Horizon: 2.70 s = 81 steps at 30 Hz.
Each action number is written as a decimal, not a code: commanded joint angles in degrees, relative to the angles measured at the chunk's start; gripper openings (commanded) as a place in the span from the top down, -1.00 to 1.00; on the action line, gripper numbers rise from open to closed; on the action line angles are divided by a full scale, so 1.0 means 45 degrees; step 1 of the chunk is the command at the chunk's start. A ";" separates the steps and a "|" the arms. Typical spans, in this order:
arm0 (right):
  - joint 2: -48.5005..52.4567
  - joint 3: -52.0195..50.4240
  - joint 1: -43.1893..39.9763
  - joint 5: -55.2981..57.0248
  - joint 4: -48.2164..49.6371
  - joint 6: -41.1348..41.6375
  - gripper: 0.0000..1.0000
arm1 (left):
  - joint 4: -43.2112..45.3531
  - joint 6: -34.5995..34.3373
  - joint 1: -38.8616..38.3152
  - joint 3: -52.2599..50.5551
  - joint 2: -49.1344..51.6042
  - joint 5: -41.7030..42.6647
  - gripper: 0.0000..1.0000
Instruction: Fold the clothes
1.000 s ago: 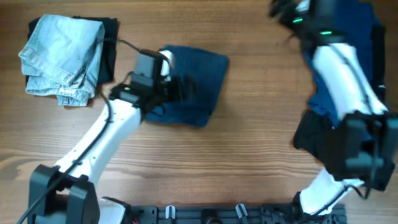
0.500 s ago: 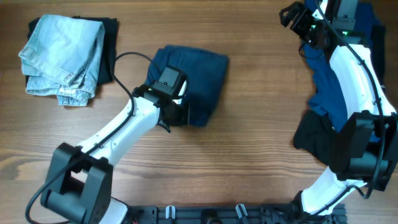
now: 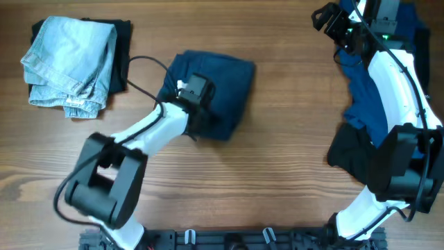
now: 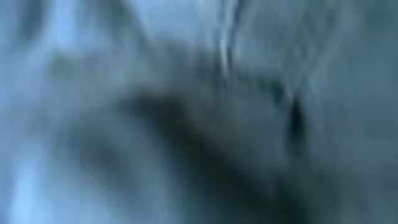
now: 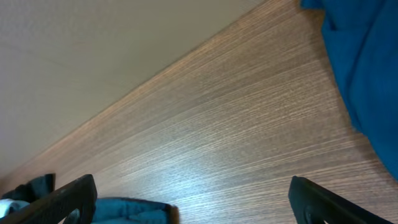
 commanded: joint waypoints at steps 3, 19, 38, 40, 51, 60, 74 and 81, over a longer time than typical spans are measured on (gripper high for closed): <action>0.0141 -0.0010 0.0000 -0.0238 -0.0005 -0.0189 -0.99 | 0.2293 -0.0170 0.0345 0.0010 0.1394 -0.3376 0.80; 0.0141 -0.0010 0.0000 -0.0243 -0.0155 -0.0408 -0.99 | 1.1157 0.2905 0.4469 0.0015 0.1797 -0.2900 0.26; 0.0141 -0.0005 0.0000 -0.0359 -0.0486 -0.0413 -1.00 | 0.3181 0.1253 0.3337 0.0024 -0.3755 0.4007 -0.76; 0.0141 -0.0010 0.0005 -0.0520 -0.0476 -0.0427 -0.99 | 0.2715 0.2307 0.3011 0.0024 -0.3691 0.3895 -0.80; 0.0141 -0.0010 0.0121 -0.0724 -0.0622 -0.1122 -0.99 | 0.2259 -0.0044 0.3055 0.0019 -0.2040 0.4231 -0.92; 0.0141 -0.0010 0.0121 -0.0724 -0.0719 -0.1413 -1.00 | 0.2307 -0.1316 0.4133 0.0005 -0.1365 0.5328 -0.99; 0.0141 -0.0010 0.0136 -0.0724 -0.0704 -0.1399 -0.99 | 0.4571 -0.1559 0.4532 0.0010 0.1098 0.6878 -0.99; 0.0141 -0.0010 0.0131 -0.0719 -0.0704 -0.1399 -1.00 | 0.5969 -0.1627 0.4226 0.0005 0.1996 0.7878 -1.00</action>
